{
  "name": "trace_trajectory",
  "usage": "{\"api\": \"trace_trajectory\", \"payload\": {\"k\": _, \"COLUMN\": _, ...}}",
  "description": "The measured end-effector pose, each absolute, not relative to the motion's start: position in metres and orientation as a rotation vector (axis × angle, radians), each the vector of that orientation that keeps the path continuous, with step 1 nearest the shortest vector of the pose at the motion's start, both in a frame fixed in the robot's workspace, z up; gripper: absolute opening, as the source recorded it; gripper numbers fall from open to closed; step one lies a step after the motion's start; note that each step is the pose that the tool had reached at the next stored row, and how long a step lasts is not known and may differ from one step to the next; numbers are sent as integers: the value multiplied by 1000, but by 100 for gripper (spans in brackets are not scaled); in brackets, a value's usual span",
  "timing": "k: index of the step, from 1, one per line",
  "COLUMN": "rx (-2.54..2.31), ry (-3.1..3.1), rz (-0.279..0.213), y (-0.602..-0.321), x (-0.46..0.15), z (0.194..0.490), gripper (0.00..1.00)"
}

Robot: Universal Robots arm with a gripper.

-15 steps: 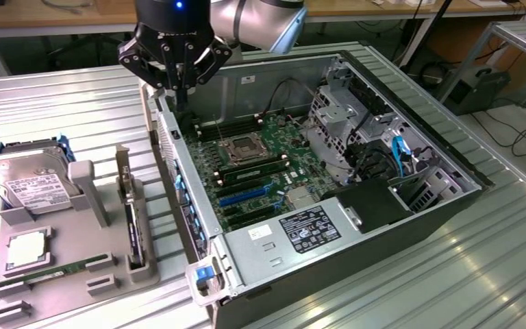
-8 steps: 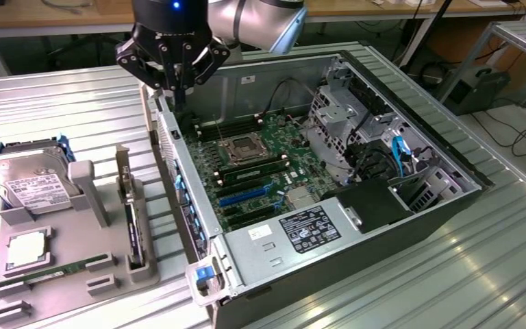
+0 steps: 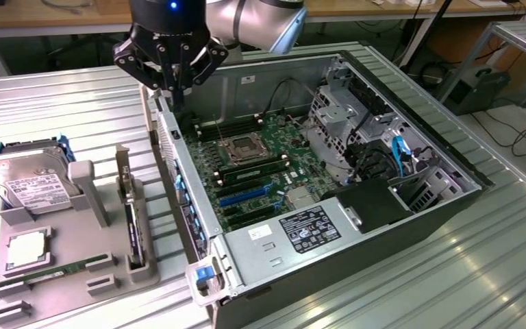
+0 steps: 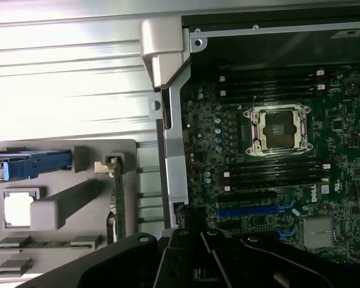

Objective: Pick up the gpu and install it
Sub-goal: 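Reach for the gpu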

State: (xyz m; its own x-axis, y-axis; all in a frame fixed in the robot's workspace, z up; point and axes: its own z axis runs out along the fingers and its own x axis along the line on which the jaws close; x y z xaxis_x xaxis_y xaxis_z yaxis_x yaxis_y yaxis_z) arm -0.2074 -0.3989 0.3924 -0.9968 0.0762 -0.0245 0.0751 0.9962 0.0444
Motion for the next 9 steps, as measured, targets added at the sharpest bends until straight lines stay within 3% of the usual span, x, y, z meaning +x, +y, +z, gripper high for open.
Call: {"api": "trace_trajectory", "payload": {"k": 9, "rx": 118, "ry": 3112, "rz": 68, "y": -399, "x": -211, "z": 392, "gripper": 11}}
